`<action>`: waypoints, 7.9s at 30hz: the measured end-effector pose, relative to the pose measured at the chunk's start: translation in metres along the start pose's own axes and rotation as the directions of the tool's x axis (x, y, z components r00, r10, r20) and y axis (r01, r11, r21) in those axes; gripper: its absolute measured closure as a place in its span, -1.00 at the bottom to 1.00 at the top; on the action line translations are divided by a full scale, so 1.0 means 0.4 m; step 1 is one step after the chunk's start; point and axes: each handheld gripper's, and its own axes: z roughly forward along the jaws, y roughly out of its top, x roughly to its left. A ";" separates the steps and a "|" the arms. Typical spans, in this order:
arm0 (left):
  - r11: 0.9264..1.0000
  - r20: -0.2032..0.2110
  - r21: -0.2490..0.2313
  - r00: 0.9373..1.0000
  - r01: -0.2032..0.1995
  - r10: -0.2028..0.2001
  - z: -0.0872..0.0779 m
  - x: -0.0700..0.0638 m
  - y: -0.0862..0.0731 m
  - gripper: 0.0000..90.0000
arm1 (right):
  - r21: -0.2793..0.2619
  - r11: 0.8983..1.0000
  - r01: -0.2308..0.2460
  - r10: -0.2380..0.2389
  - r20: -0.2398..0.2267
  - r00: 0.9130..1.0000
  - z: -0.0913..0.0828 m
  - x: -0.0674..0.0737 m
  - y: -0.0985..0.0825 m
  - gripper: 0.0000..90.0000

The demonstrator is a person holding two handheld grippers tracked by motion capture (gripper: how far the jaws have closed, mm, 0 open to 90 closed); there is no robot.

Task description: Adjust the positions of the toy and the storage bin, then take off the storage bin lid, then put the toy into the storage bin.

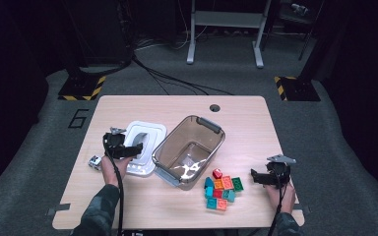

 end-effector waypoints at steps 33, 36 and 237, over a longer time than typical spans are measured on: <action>0.998 -0.003 -0.014 0.998 -0.068 0.068 -0.106 0.246 -0.138 -0.92 | -0.002 1.000 0.010 -0.010 0.001 1.000 0.001 -0.002 0.001 -0.88; 0.999 -0.021 -0.007 0.999 -0.046 0.046 -0.094 0.268 -0.158 -0.92 | 0.000 1.000 0.001 -0.001 0.004 1.000 0.000 0.000 0.001 -0.87; 0.943 0.356 -0.107 0.874 -0.314 0.331 -0.206 -0.050 0.195 -0.40 | -0.005 1.000 0.007 -0.007 0.002 1.000 0.000 -0.001 0.000 -0.84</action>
